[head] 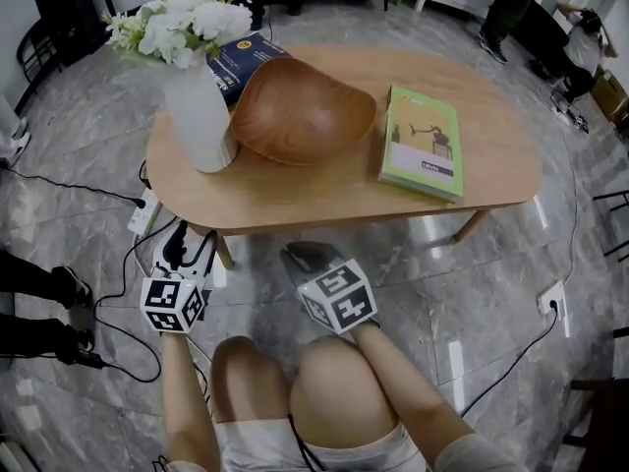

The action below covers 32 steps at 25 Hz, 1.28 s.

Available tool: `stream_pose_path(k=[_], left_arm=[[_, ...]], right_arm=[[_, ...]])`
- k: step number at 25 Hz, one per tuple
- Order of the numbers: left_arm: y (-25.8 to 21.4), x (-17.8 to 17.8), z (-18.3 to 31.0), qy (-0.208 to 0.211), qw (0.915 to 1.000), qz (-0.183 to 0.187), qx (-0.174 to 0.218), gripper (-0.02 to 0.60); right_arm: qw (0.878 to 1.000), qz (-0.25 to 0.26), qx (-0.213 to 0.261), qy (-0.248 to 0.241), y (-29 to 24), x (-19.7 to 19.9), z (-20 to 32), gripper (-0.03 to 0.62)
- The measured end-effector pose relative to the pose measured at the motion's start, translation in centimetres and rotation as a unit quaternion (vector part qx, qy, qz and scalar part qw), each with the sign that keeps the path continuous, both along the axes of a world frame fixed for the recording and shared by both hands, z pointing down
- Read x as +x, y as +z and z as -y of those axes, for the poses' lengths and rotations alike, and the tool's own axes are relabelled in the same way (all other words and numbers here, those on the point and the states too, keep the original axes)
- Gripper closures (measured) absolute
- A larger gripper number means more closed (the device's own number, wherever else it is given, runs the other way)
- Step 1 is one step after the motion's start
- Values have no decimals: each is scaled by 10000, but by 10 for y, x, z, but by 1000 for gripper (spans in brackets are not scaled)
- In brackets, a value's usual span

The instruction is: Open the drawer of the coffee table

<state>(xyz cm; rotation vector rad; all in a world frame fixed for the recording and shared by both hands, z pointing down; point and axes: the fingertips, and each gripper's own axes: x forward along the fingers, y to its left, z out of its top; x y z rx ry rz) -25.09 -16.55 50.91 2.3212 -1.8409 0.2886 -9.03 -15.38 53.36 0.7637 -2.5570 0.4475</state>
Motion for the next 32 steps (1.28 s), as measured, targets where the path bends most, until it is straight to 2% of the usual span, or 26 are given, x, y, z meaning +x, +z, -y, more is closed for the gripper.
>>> stream_pose_path(k=[4, 8, 10, 12, 13, 15, 17, 21, 25, 28, 32], left_arm=[[0, 8, 7, 221, 9996, 168, 29, 344], [-2, 7, 10, 279, 9995, 109, 118, 344], [-2, 6, 10, 299, 9993, 104, 180, 343], [-2, 6, 10, 312, 9993, 68, 200, 343], [-2, 6, 10, 320, 9993, 54, 194, 343], [-2, 5, 10, 318, 9993, 48, 173, 344], [-2, 5, 10, 295, 9994, 52, 149, 344], [-2, 5, 9, 293, 9995, 68, 73, 344], [-2, 7, 7, 318, 9994, 81, 67, 350], [-2, 7, 7, 320, 9994, 94, 58, 350], [-2, 7, 7, 300, 9995, 118, 5, 351]], right_arm=[[9998, 84, -162, 50, 8, 6, 1, 571], [9992, 134, -325, 180, 21, 14, 4, 569], [9978, 337, -486, 298, 25, 19, 9, 564], [9943, 689, -715, 385, 27, 23, 16, 479], [9913, 908, -850, 439, 27, 24, 20, 470], [9809, 1409, -1193, 613, 29, 28, 29, 458], [9634, 1938, -1648, 840, 34, 32, 39, 444], [9184, 2855, -2449, 1228, 46, 38, 53, 430], [8753, 3751, -2776, 1271, 49, 41, 64, 425], [8638, 4183, -2592, 1080, 42, 39, 64, 427], [8702, 4270, -2252, 979, 36, 39, 64, 448]])
